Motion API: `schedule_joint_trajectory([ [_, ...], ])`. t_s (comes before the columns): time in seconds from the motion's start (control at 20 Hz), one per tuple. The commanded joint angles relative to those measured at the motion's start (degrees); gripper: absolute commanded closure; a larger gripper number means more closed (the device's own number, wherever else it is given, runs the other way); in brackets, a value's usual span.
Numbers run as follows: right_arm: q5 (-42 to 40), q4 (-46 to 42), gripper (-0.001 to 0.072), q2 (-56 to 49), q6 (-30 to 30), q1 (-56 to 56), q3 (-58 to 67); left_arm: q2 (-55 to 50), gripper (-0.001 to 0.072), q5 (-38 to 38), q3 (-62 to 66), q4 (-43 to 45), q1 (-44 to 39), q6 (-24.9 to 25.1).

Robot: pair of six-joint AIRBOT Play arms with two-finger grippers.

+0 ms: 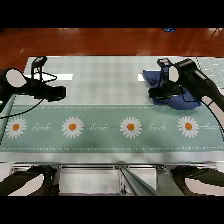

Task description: Fold the shirts.

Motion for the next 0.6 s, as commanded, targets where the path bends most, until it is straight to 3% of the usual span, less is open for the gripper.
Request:
schedule_joint_trajectory([
  [0.0,-1.9,0.0,0.0686,0.0,0.0,0.0,0.0,0.0,0.0688,4.2,0.0,0.0,0.1,0.0],
  [0.15,-5.0,0.0,0.0687,0.0,0.0,0.0,0.0,0.0,0.0688,6.6,0.0,0.0,0.1,0.0],
  [0.35,-13.2,-1.0,0.0684,0.0,-0.2,0.0,0.0,-0.3,0.0663,16.3,0.0,0.0,0.1,0.0],
  [0.4,-15.4,-2.8,0.0597,0.0,0.2,0.0,0.0,-0.7,0.0542,20.2,0.0,0.0,0.1,0.0],
  [0.45,-17.0,-4.9,0.0331,0.0,1.3,0.0,0.0,-0.8,0.031,23.5,0.0,0.0,0.1,0.0],
  [0.5,-18.3,-8.0,0.0295,0.0,1.8,0.0,0.3,-0.9,0.02,27.7,0.1,0.0,0.3,0.0],
  [0.55,-18.2,-12.7,0.0296,0.0,3.1,0.0,1.1,-0.9,0.02,30.1,0.7,0.0,0.9,0.1],
])
